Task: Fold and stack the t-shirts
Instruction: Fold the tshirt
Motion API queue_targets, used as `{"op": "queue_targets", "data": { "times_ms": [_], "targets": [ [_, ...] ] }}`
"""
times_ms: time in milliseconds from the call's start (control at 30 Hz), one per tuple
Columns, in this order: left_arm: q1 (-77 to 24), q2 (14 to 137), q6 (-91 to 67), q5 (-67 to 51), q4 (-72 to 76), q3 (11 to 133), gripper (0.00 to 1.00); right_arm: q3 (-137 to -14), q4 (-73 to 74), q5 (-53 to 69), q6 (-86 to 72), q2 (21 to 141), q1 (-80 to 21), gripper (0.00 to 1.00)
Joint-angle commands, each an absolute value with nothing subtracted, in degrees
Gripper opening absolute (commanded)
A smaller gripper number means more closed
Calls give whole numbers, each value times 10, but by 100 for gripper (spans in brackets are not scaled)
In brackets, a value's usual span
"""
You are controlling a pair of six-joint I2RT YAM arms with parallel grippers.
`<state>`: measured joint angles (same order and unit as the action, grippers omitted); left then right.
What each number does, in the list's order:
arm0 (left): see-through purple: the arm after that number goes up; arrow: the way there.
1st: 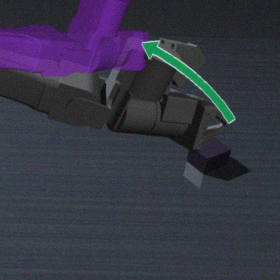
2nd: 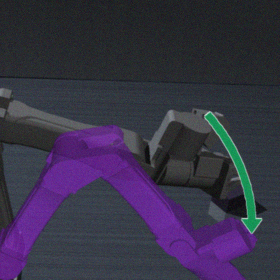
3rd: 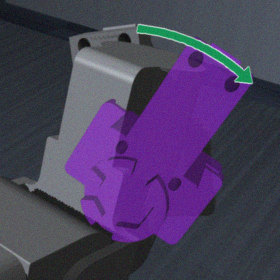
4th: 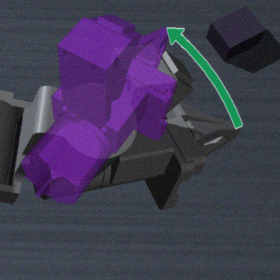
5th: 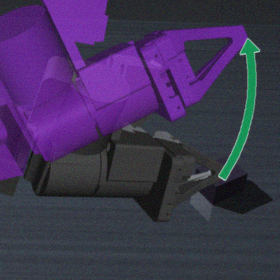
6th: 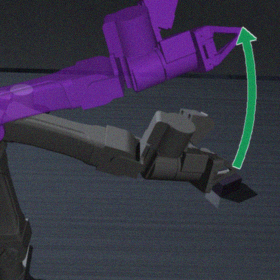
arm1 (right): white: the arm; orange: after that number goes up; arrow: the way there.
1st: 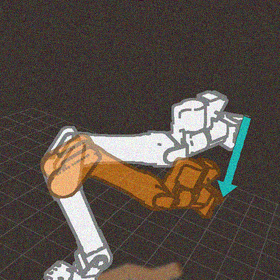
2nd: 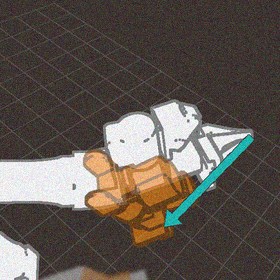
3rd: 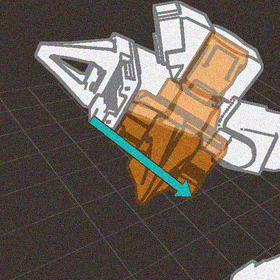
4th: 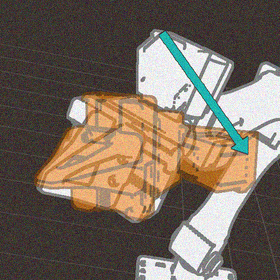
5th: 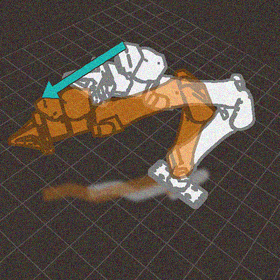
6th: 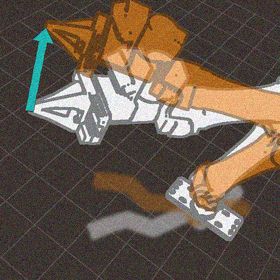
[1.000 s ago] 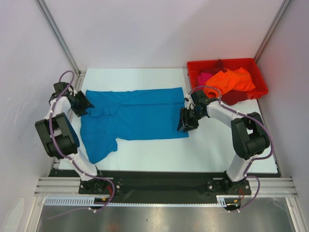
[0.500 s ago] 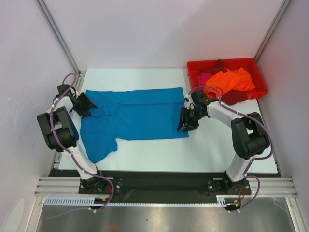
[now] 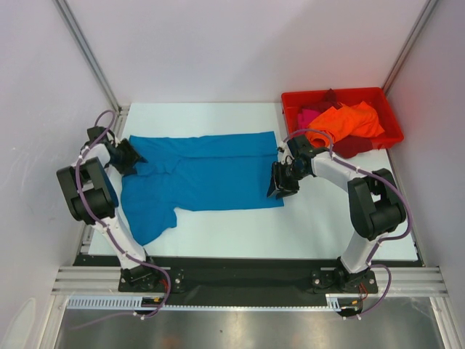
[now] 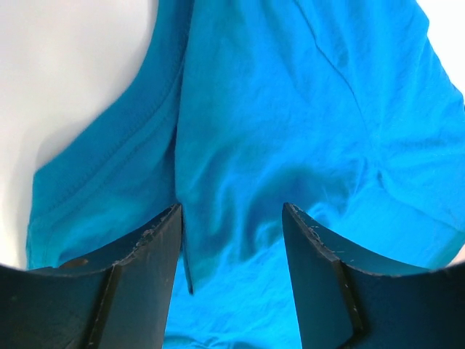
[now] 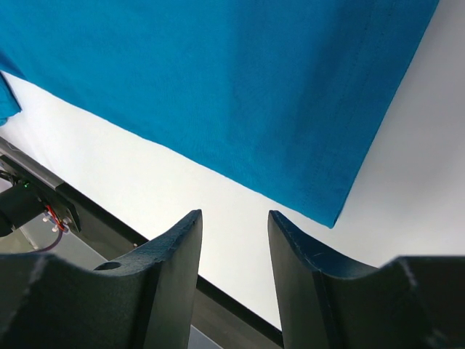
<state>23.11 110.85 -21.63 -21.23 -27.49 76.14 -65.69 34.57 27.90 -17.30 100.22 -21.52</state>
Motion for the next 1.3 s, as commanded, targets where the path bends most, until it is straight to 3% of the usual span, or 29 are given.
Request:
{"op": "queue_targets", "data": {
  "times_ms": [0,667,1267],
  "targets": [
    [236,1121,-221,-220,-259,794,63,-666,347,283,-170,994,-215,47],
    [234,1117,-248,-317,-244,766,59,-665,345,280,-172,994,-221,46],
    [233,1054,-221,-285,-360,791,59,-659,341,281,-176,988,-224,46]
  ]
}}
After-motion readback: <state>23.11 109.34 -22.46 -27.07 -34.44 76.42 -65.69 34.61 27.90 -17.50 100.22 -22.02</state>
